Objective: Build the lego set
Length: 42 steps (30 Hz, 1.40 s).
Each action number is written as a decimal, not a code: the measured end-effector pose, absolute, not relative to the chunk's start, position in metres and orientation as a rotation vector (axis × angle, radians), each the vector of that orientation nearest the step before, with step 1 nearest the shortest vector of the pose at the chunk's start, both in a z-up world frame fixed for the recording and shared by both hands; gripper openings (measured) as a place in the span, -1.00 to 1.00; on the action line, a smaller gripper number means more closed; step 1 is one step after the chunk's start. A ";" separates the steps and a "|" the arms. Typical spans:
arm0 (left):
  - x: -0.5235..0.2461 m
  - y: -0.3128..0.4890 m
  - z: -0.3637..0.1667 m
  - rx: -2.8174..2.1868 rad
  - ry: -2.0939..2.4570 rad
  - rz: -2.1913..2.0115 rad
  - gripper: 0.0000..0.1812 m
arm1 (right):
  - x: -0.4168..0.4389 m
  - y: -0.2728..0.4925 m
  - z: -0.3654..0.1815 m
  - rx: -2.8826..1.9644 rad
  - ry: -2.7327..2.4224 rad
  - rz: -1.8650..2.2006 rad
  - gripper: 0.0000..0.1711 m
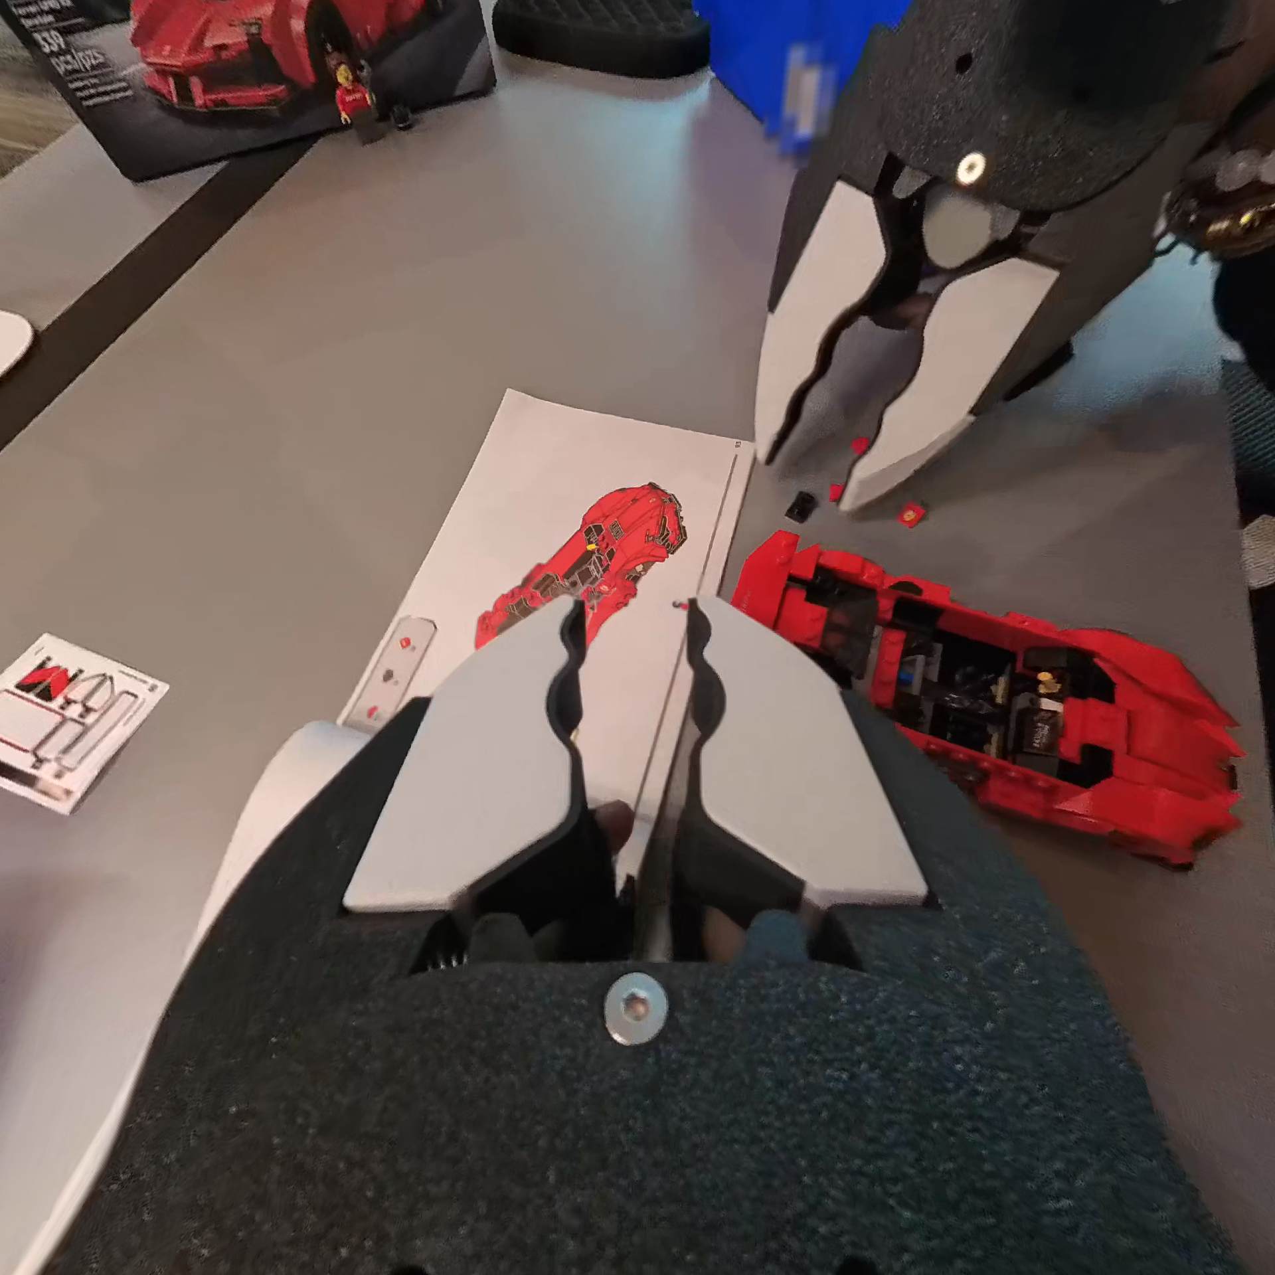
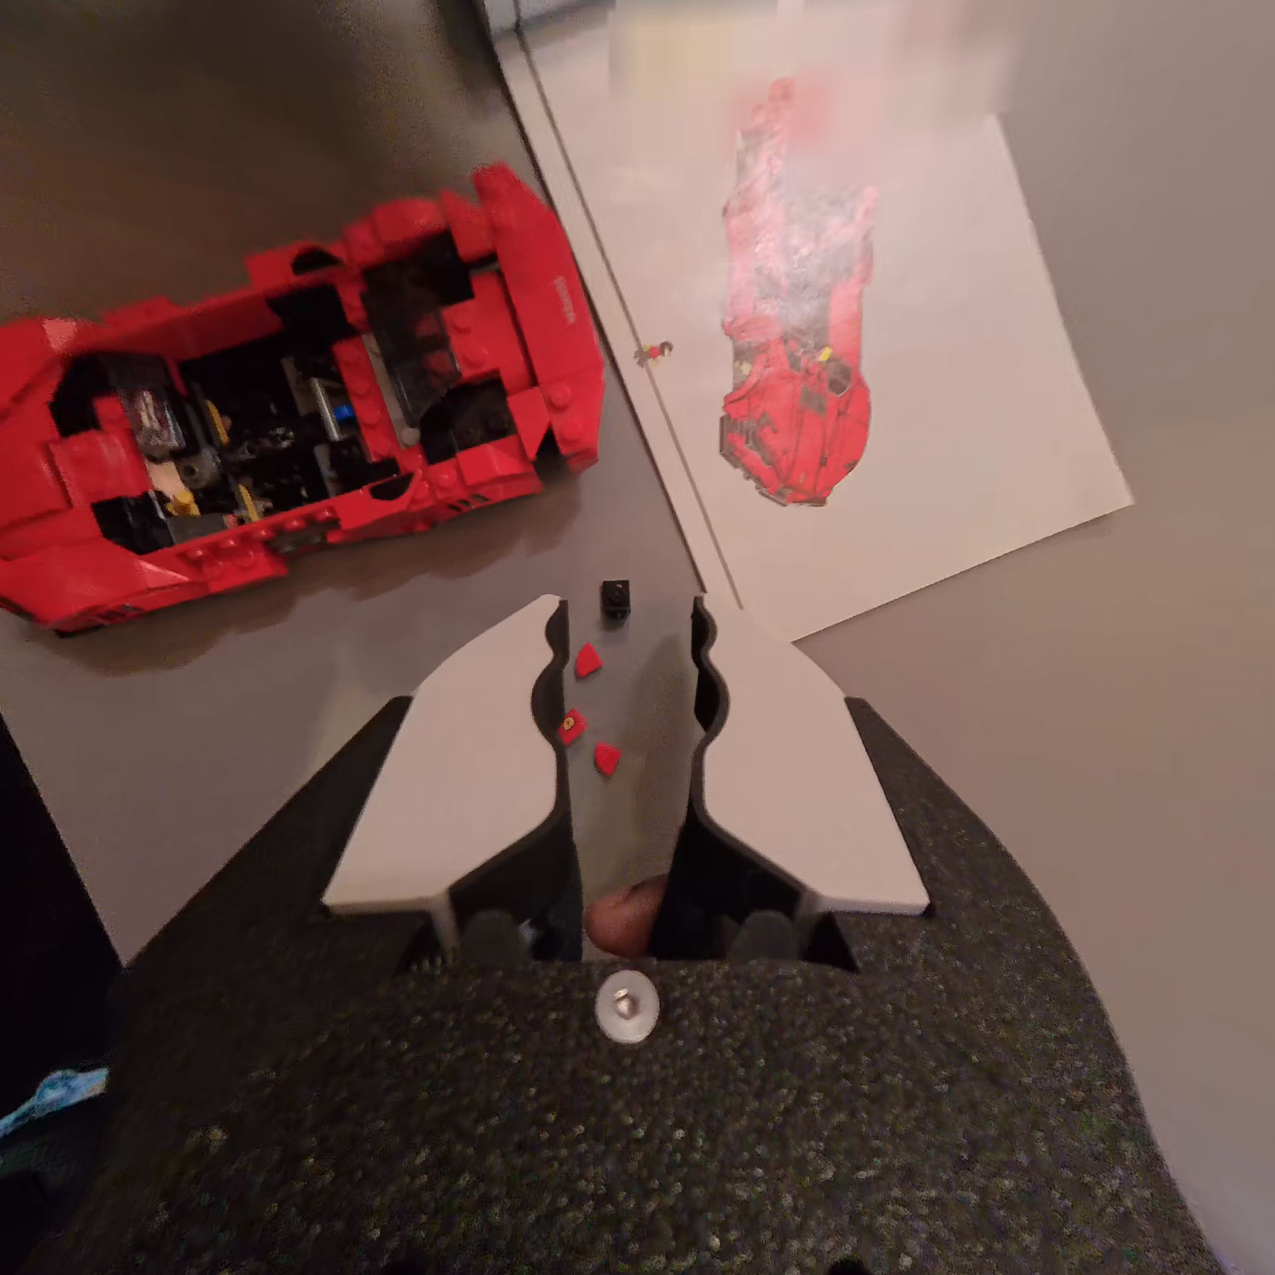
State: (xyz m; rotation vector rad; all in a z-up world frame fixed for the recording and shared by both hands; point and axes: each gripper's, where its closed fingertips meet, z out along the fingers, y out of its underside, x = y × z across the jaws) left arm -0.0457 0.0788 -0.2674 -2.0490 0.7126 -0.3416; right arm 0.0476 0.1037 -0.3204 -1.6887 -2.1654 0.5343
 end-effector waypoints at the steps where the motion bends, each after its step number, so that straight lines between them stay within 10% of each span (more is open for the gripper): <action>1: -0.046 0.075 -0.267 -2.056 0.702 -0.363 -0.68 | 0.046 0.103 -0.315 -1.686 -2.142 0.575 -0.60; 6: -0.040 0.045 -0.277 -2.126 0.809 -0.481 -0.48 | 0.043 0.082 -0.309 -1.631 -2.196 0.781 -0.47; 15: -0.020 0.013 -0.307 -2.145 1.017 -0.515 -0.90 | 0.051 0.061 -0.332 -1.552 -2.388 0.666 -0.68; 42: -0.040 0.002 -0.311 -2.225 0.839 -0.486 -0.80 | 0.023 0.049 -0.318 -1.565 -2.264 0.804 -0.68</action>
